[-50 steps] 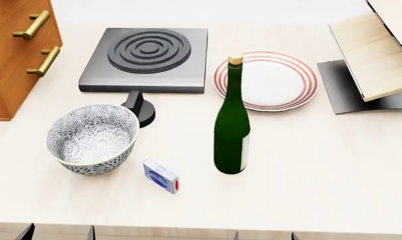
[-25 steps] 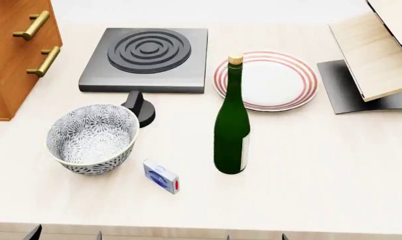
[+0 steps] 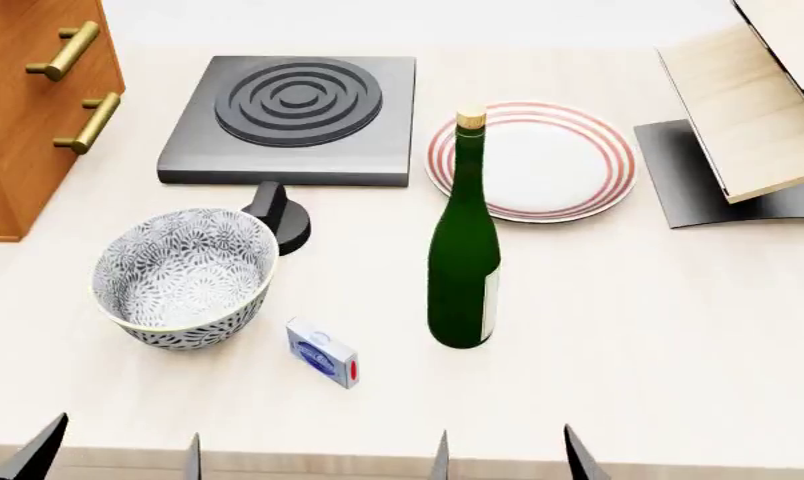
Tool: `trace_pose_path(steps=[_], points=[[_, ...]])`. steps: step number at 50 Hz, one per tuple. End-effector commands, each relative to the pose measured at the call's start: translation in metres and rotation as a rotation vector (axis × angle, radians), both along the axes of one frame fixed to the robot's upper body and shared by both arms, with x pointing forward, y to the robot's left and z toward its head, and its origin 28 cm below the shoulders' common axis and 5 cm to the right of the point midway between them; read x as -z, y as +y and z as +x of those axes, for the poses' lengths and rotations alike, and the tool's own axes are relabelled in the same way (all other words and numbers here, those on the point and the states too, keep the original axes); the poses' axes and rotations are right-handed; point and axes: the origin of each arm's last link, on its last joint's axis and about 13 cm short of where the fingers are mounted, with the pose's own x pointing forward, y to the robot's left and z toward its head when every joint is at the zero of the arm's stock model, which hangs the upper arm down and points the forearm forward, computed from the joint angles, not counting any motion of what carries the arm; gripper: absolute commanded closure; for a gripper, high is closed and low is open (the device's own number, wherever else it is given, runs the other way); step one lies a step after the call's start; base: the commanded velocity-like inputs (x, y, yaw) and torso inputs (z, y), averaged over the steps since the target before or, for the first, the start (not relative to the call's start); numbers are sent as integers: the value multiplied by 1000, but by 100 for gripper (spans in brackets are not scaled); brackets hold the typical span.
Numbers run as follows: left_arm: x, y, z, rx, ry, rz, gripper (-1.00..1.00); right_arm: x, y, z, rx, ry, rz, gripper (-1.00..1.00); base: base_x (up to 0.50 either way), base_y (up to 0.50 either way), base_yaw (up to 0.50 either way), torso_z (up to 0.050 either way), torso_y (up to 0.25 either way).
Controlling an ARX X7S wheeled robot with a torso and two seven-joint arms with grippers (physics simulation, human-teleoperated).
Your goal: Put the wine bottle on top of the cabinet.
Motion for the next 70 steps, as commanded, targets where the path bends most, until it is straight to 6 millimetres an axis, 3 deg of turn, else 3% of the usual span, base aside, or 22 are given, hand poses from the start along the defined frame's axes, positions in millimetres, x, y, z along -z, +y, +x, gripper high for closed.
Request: trace_pose_path(steps=[1, 8, 15, 23, 36, 54, 70], points=[[-45, -4, -10, 34, -130, -19, -100, -48, 5, -13, -21, -120, 11, -100, 0, 0, 0, 0, 0], [-72, -8, -18, 56, -193, -6, -100, -73, 8, -22, -44, -184, 17, -100, 0, 0, 0, 0, 0], [-100, -12, -31, 80, -277, -3, -100, -87, 9, -28, -52, -224, 19, -100, 0, 0, 0, 0, 0], [-118, -13, -43, 90, -330, 13, -100, -98, 9, -34, -62, -248, 29, -100, 0, 0, 0, 0, 0], [-122, -13, -45, 92, -366, 12, -100, -111, 10, -41, -73, -278, 38, -100, 0, 0, 0, 0, 0], [-122, -16, -45, 107, -358, 16, -100, -114, 11, -44, -115, -319, 69, -100, 0, 0, 0, 0, 0], [-122, -16, -45, 109, -358, 15, -100, -114, 10, -44, -113, -311, 78, -100, 476, 0, 0, 0, 0]])
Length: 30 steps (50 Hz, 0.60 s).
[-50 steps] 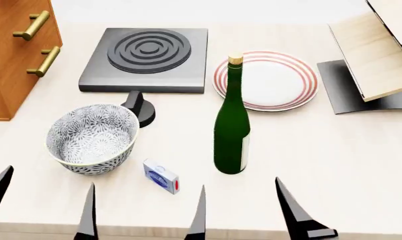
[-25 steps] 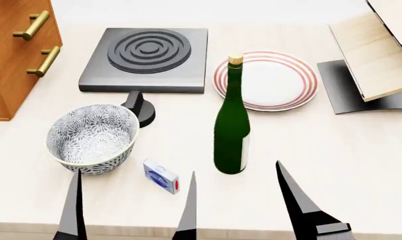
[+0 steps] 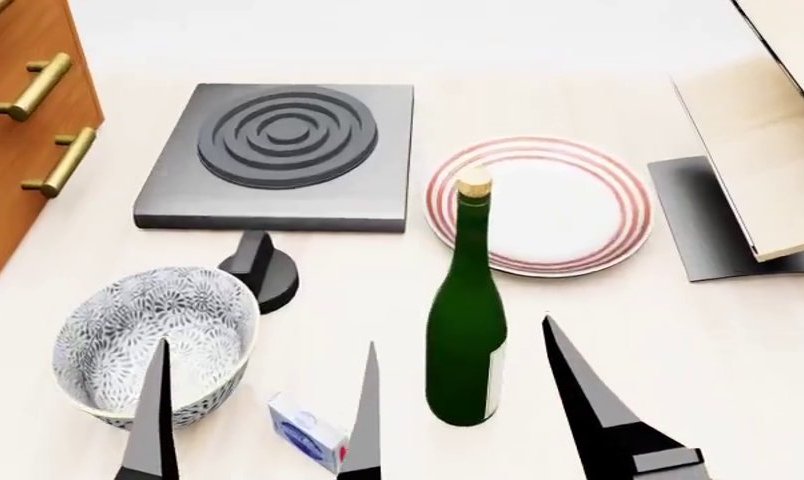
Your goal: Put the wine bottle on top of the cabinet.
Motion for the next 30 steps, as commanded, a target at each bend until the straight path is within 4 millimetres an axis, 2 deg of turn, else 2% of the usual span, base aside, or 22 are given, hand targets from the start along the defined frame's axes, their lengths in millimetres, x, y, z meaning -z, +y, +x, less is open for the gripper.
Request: trace_pose_path(steps=[1, 20, 30], points=[[-2, 2, 1, -1, -17, -19, -100, -2, -4, 1, 31, -16, 25, -100, 500, 0, 0, 0, 0], [-3, 1, 1, 2, -18, -17, -100, -1, -4, 2, 35, -9, 28, -100, 500, 0, 0, 0, 0], [-2, 1, 1, 7, -13, -16, -100, -3, -5, 2, 41, -13, 59, -100, 0, 0, 0, 0, 2]])
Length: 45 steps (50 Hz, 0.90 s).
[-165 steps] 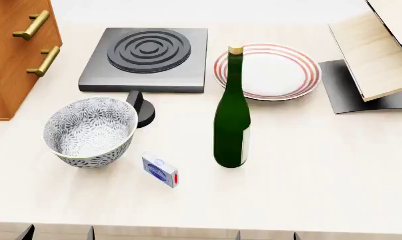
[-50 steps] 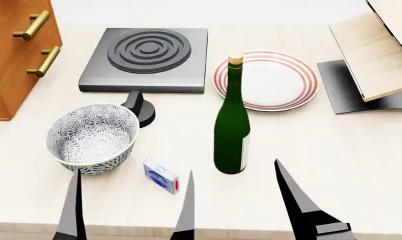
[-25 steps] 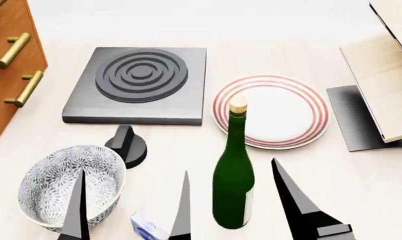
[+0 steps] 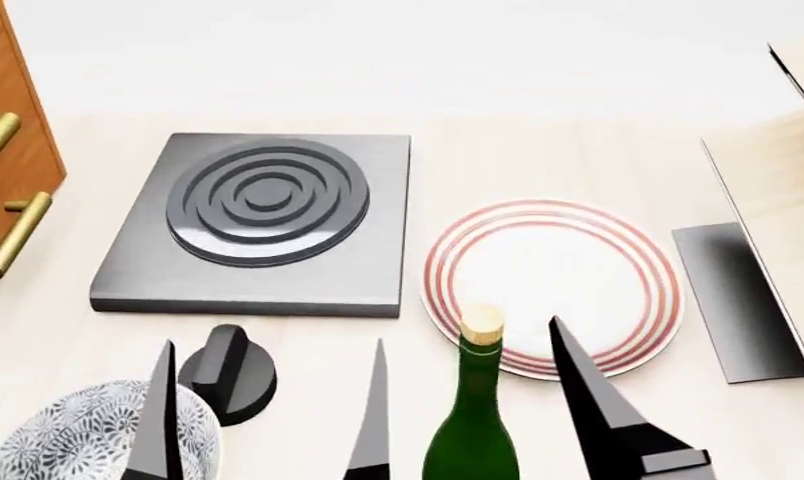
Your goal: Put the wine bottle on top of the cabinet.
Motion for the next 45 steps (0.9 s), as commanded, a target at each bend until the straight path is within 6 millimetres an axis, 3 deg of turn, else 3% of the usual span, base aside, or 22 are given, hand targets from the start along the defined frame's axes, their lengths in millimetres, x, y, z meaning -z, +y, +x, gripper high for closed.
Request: trace_pose_path(steps=[1, 10, 34, 45], points=[[-2, 1, 1, 2, -18, -20, -100, -2, -4, 2, 46, -18, 33, -100, 0, 0, 0, 0, 0], [-2, 2, 1, 3, -19, -23, -100, 0, -5, 3, 83, -16, 4, -100, 0, 82, 0, 0, 0], [-2, 1, 1, 5, -19, -21, -100, 0, -3, 3, 64, -21, -7, -100, 0, 500, 0, 0, 0], [-2, 1, 0, 5, -15, -19, -100, -1, -6, 2, 69, -18, 3, -100, 0, 8, 0, 0, 0]])
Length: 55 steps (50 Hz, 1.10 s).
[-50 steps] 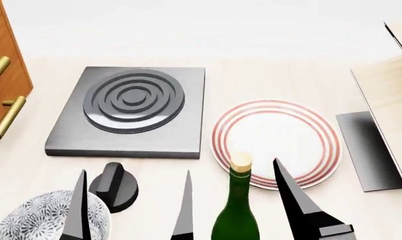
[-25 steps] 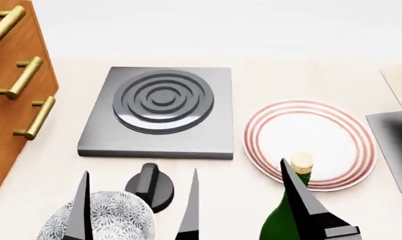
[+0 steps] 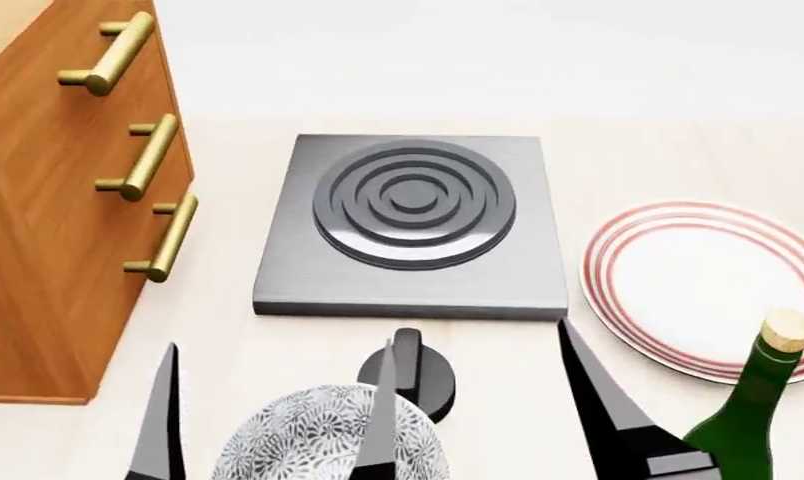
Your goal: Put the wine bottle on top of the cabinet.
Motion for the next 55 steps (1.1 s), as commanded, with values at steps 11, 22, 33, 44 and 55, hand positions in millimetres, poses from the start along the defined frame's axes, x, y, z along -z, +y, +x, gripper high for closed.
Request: trace_pose_path(steps=[11, 22, 33, 44, 55], points=[[-3, 1, 1, 0, -20, -19, -100, -7, -15, 5, 76, -18, 29, -100, 0, 0, 0, 0, 0], [-3, 1, 1, -1, -22, -19, -100, -38, -46, 18, 244, -42, -28, -100, 0, 0, 0, 0, 0], [-4, 1, 2, 6, -26, -28, -100, -52, -73, 26, 352, -34, 0, -100, 0, 0, 0, 0, 0], [-4, 2, 2, 12, -26, -45, -100, -31, -87, 38, 418, 46, 30, -100, 0, 0, 0, 0, 0], [-4, 2, 2, 12, -30, -47, -100, 10, -101, 49, 457, 161, 93, -100, 0, 0, 0, 0, 0]])
